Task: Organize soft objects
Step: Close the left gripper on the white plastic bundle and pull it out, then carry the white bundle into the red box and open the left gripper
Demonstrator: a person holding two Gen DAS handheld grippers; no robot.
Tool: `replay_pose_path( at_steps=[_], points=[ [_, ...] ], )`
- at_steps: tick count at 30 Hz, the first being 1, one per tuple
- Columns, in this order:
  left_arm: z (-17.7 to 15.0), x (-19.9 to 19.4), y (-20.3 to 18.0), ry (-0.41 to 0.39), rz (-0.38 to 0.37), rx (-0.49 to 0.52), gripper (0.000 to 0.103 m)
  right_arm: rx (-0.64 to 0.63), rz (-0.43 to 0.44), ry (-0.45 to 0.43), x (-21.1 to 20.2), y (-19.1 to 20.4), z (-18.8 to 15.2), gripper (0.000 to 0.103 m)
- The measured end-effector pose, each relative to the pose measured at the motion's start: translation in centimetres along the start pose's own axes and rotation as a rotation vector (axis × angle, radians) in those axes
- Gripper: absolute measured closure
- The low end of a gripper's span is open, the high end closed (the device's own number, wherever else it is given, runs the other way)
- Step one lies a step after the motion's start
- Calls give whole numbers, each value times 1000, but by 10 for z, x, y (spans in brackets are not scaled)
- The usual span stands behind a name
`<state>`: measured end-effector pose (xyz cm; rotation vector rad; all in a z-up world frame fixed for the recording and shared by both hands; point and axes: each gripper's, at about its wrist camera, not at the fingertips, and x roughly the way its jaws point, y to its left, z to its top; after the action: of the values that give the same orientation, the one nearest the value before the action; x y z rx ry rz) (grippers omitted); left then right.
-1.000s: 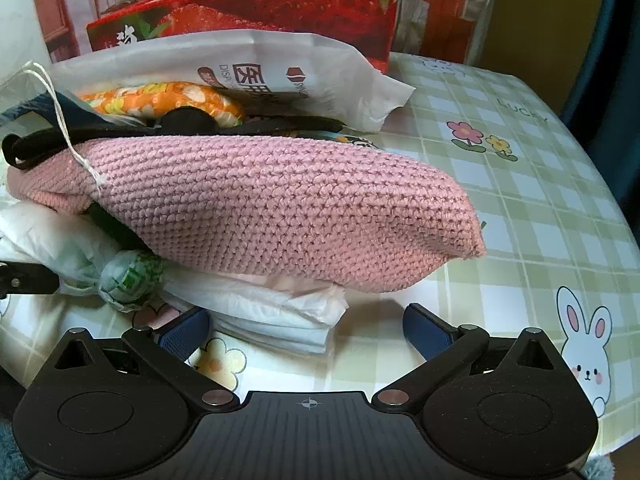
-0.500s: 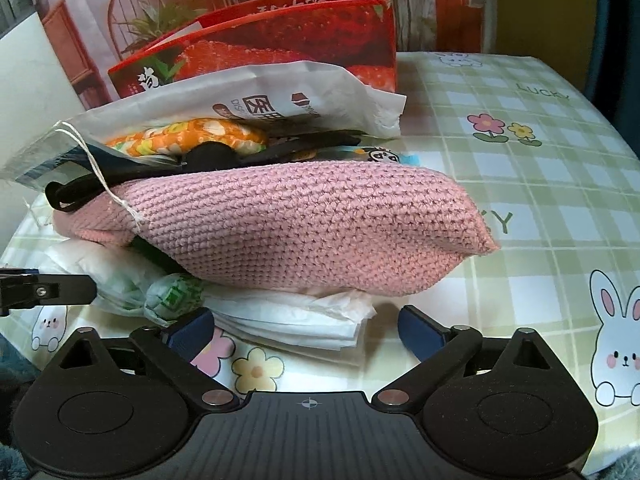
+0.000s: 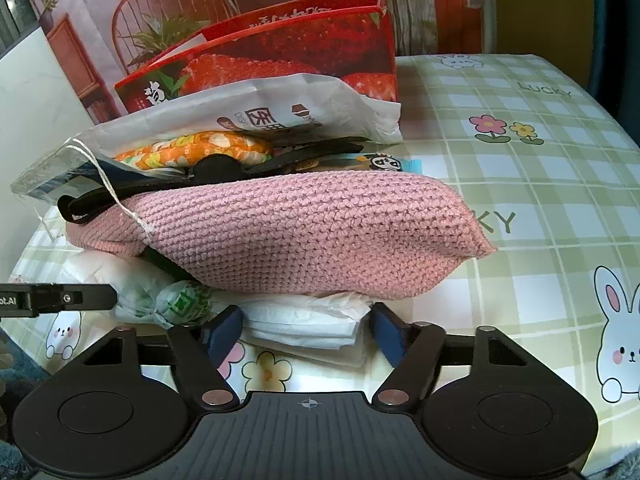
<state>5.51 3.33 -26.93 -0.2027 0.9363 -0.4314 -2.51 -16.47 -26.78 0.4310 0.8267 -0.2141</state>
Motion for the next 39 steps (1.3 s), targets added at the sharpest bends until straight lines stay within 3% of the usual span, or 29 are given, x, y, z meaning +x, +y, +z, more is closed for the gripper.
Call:
replay_pose_path(
  at_steps=[9, 18, 30, 39],
  points=[
    [-2, 8, 4, 14, 6, -7, 61, 27, 11, -12, -2, -5, 0, 54],
    [-3, 8, 0, -3, 24, 4, 66, 51, 24, -17, -4, -10, -1, 60],
    [1, -24, -16, -62, 43, 63, 74, 74, 90, -37, -26, -12, 2, 76],
    [-2, -57, -33, -137, 24, 111, 76, 44, 111, -108, -59, -5, 3, 78]
  ],
)
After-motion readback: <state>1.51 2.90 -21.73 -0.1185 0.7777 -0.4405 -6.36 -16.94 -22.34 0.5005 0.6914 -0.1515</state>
